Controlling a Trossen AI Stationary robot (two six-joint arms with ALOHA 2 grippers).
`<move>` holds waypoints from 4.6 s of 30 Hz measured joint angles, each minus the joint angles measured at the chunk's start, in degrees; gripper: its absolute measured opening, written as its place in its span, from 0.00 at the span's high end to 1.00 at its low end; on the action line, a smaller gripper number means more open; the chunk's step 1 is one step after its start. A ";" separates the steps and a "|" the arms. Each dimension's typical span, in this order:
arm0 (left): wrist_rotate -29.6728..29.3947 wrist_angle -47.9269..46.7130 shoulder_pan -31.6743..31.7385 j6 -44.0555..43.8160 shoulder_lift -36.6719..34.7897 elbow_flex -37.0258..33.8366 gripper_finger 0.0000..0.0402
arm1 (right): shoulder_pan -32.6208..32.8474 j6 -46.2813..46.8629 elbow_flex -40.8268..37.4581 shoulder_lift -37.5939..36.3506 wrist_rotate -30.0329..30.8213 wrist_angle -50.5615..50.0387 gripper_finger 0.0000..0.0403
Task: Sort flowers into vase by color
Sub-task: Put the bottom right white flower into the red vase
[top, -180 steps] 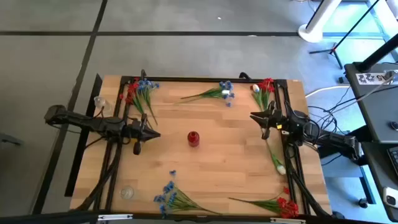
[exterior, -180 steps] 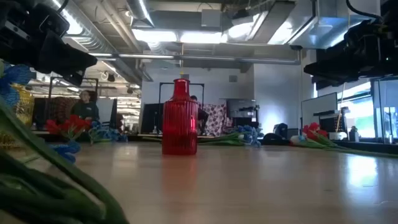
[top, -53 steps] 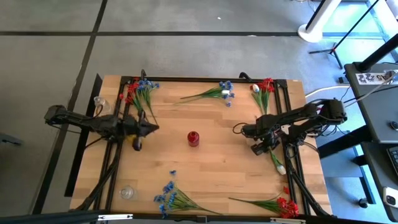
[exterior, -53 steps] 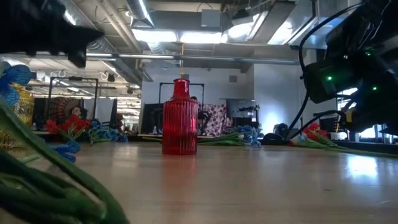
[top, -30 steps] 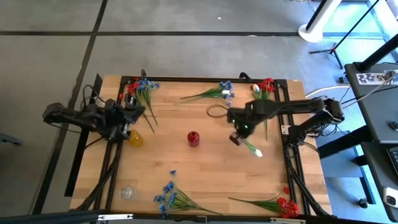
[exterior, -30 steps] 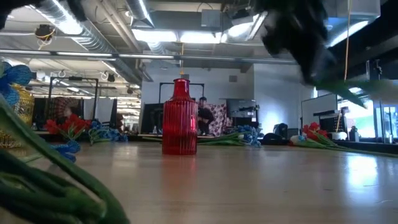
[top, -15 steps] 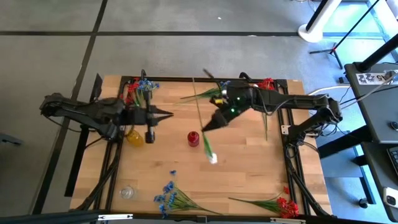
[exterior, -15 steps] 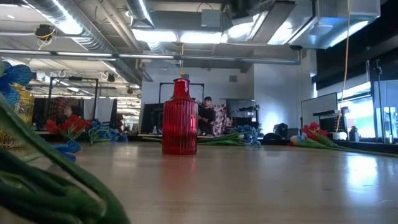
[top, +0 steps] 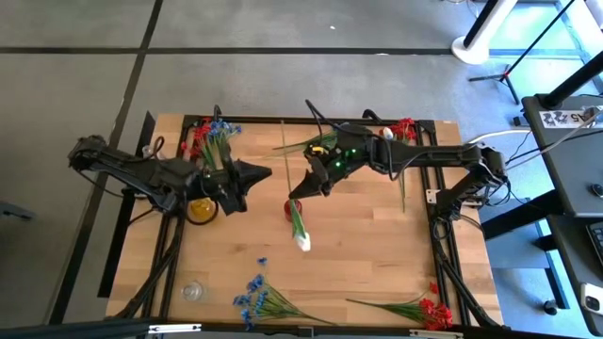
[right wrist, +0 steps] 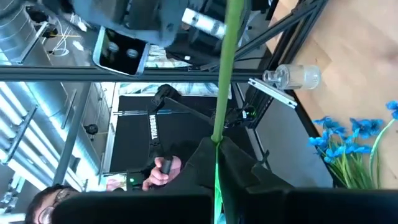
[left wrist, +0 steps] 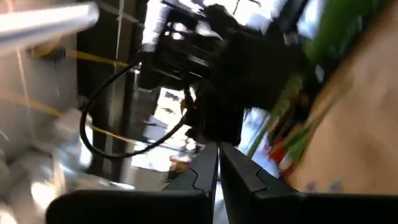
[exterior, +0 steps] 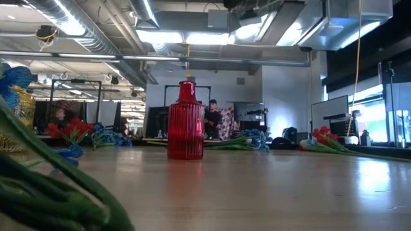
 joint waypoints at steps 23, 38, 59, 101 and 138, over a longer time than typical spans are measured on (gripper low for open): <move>-0.77 -3.87 2.86 3.31 8.04 -0.04 0.83 | -0.04 10.26 0.02 0.00 2.42 -0.66 0.99; 7.11 -1.86 4.89 -4.84 8.02 -0.04 0.69 | -0.05 10.36 0.04 -0.07 1.97 -3.48 0.99; 2.22 9.31 5.17 -12.90 13.85 -0.13 0.99 | -0.81 4.42 0.15 0.48 8.69 -1.55 0.74; 7.83 33.75 10.88 -78.64 12.36 -20.13 1.00 | 3.51 -30.64 0.11 -8.28 35.92 4.40 0.56; 41.62 -45.07 21.11 -83.46 11.52 14.60 0.61 | -22.29 -33.48 -13.97 -13.50 50.97 -68.61 0.50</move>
